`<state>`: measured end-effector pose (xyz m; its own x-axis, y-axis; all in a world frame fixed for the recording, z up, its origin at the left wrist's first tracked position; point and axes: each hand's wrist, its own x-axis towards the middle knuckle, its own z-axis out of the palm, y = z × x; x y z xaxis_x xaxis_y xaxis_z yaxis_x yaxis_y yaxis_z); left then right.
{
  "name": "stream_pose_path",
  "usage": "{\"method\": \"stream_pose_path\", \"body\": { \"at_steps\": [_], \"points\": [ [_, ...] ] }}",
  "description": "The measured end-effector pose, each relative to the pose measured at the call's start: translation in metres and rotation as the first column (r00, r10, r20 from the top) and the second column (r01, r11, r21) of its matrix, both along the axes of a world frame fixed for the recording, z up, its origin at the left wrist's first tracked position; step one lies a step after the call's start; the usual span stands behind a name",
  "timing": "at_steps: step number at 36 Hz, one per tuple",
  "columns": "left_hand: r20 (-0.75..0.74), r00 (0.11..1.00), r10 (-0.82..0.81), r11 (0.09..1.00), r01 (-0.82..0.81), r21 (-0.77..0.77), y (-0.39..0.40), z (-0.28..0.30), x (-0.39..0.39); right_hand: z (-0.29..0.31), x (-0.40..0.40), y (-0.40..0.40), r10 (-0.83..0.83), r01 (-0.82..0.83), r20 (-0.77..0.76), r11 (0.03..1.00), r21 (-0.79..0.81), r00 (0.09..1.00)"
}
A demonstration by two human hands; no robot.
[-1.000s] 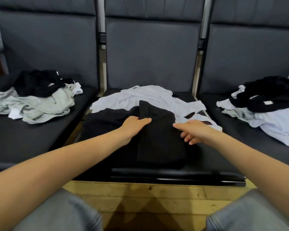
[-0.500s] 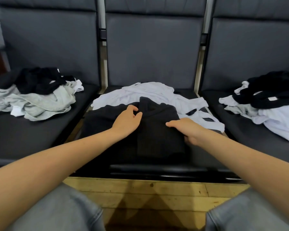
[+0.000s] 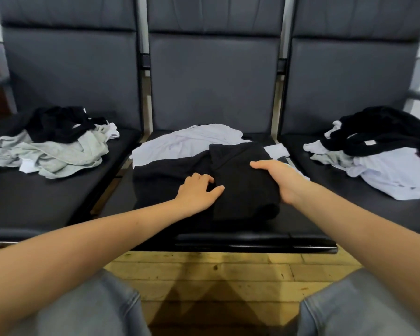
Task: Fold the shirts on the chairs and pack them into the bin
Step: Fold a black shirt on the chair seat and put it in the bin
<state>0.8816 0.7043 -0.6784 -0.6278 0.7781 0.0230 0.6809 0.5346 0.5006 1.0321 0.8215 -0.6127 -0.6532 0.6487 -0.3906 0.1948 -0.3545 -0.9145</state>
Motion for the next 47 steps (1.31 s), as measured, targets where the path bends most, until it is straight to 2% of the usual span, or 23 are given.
{"method": "stream_pose_path", "body": {
  "at_steps": [6,9,13,15,17,20,22,24,26,29,31,34,37,40,42,44,47],
  "points": [
    [0.321,0.937,-0.135,0.978,0.074,0.195,0.03,0.018,0.031,0.021,0.03,0.017,-0.127,0.131,-0.07,0.99,0.058,0.989],
    [0.461,0.882,-0.096,0.952,-0.055,0.303,0.031,0.022,0.033,0.027,0.036,0.021,-0.124,0.133,-0.102,0.987,0.085,0.987],
    [0.731,0.68,-0.054,0.905,-0.276,0.324,0.016,0.031,0.02,0.028,0.024,0.017,-0.067,0.08,-0.101,0.988,0.13,0.993],
    [0.785,0.617,-0.055,0.888,-0.329,0.322,0.003,0.033,0.011,0.026,0.012,0.012,0.007,0.006,-0.079,0.987,0.161,0.997],
    [0.815,0.577,-0.057,0.861,-0.385,0.333,-0.011,0.03,0.001,0.023,-0.003,0.002,0.151,-0.144,-0.009,0.962,0.233,0.989],
    [0.876,0.477,-0.068,0.847,-0.437,0.304,-0.025,0.025,-0.008,0.02,-0.019,-0.013,0.384,-0.436,0.207,0.817,0.377,0.9],
    [0.887,0.454,-0.08,0.868,-0.405,0.286,-0.029,0.02,-0.01,0.015,-0.023,-0.013,0.413,-0.509,0.299,0.737,0.445,0.86],
    [0.864,0.496,-0.083,0.888,-0.357,0.29,-0.029,0.016,-0.009,0.012,-0.024,-0.009,0.328,-0.468,0.34,0.707,0.53,0.881],
    [0.813,0.58,-0.047,0.899,-0.331,0.288,-0.027,0.014,-0.009,0.007,-0.022,0.0,0.198,-0.401,0.376,0.688,0.605,0.905],
    [0.625,0.78,0.018,0.926,-0.248,0.283,-0.024,0.013,-0.008,-0.004,-0.016,0.012,0.067,-0.37,0.46,0.7,0.611,0.885],
    [0.439,0.898,0.031,0.946,-0.168,0.276,-0.024,0.014,-0.009,-0.012,-0.011,0.01,0.105,-0.436,0.548,0.736,0.518,0.83],
    [0.218,0.976,0.022,0.962,-0.08,0.26,-0.024,0.015,-0.014,-0.022,-0.009,-0.002,0.193,-0.55,0.633,0.714,0.434,0.75],
    [0.121,0.992,0.019,0.97,-0.047,0.238,-0.023,0.015,-0.021,-0.029,-0.017,-0.013,0.218,-0.522,0.567,0.722,0.454,0.795],
    [0.127,0.989,0.073,0.969,-0.1,0.225,-0.022,0.016,-0.026,-0.025,-0.027,-0.02,0.2,-0.335,0.353,0.864,0.376,0.914],
    [0.172,0.979,0.109,0.955,-0.151,0.255,-0.023,0.019,-0.028,-0.015,-0.028,-0.022,0.137,-0.193,0.179,0.916,0.352,0.974],
    [0.287,0.95,0.122,0.929,-0.211,0.305,-0.027,0.023,-0.03,-0.001,-0.027,-0.021,0.058,-0.082,0.072,0.909,0.409,0.996],
    [0.498,0.86,0.11,0.895,-0.303,0.326,-0.036,0.027,-0.031,0.012,-0.029,-0.016,-0.016,-0.025,0.063,0.797,0.604,0.998]
  ]
}}
